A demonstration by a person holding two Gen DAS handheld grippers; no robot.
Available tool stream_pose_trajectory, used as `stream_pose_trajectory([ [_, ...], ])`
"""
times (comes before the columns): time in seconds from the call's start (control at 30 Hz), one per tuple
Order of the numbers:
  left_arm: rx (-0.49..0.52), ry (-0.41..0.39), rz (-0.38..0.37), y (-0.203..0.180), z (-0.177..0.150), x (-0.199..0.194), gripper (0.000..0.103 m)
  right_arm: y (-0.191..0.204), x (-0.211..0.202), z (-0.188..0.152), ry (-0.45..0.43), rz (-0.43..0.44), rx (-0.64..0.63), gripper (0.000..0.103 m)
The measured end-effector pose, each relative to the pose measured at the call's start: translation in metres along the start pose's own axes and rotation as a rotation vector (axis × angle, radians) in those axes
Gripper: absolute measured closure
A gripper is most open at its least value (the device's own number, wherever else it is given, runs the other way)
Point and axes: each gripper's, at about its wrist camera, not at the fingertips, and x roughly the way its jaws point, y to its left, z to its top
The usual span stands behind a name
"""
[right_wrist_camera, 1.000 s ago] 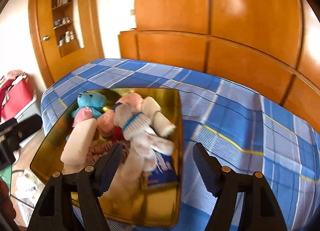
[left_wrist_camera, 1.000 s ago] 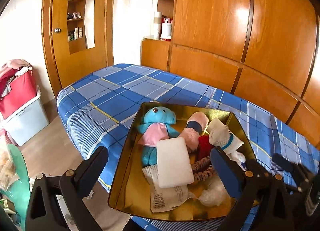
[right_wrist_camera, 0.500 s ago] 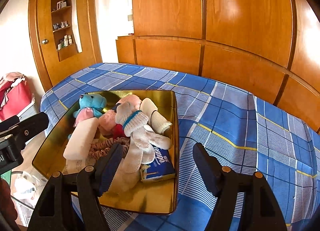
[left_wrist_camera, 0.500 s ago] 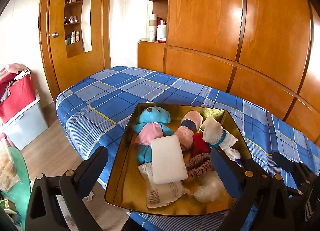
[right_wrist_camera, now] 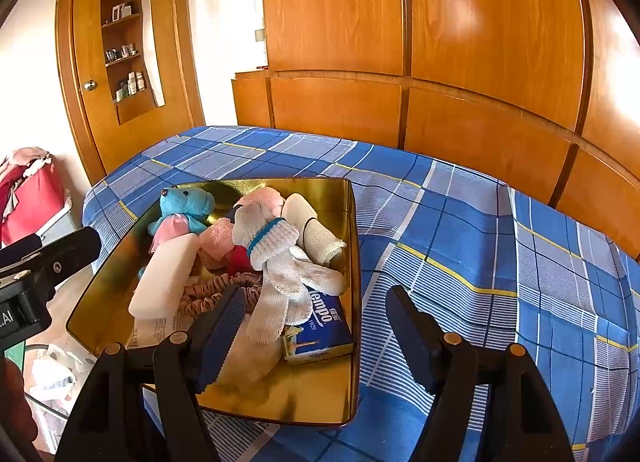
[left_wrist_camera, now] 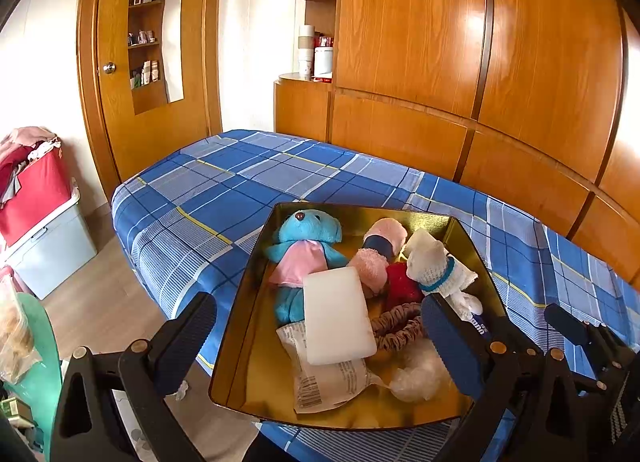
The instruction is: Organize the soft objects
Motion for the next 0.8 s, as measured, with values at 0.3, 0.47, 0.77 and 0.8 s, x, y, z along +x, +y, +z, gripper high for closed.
stream_pose_trajectory([
  [0.3, 0.0, -0.002, 0.0, 0.0006, 0.0001, -0.001, 0.0, 0.001, -0.0011, -0.0007, -0.003, 0.003, 0.006, 0.029],
  [0.47, -0.001, -0.001, 0.002, 0.0018, 0.0004, -0.0017, 0.0, 0.001, -0.0013, -0.0007, -0.003, 0.004, 0.006, 0.029],
  [0.77, 0.001, 0.002, 0.003, 0.0022, -0.0001, -0.0026, 0.0, 0.0014, -0.002, -0.0012, -0.002, 0.004, 0.009, 0.029],
  [0.8, 0.001, 0.002, 0.003, 0.0022, -0.0003, -0.0027, 0.0, 0.0014, -0.0022, -0.0014, -0.002, 0.004, 0.01, 0.029],
])
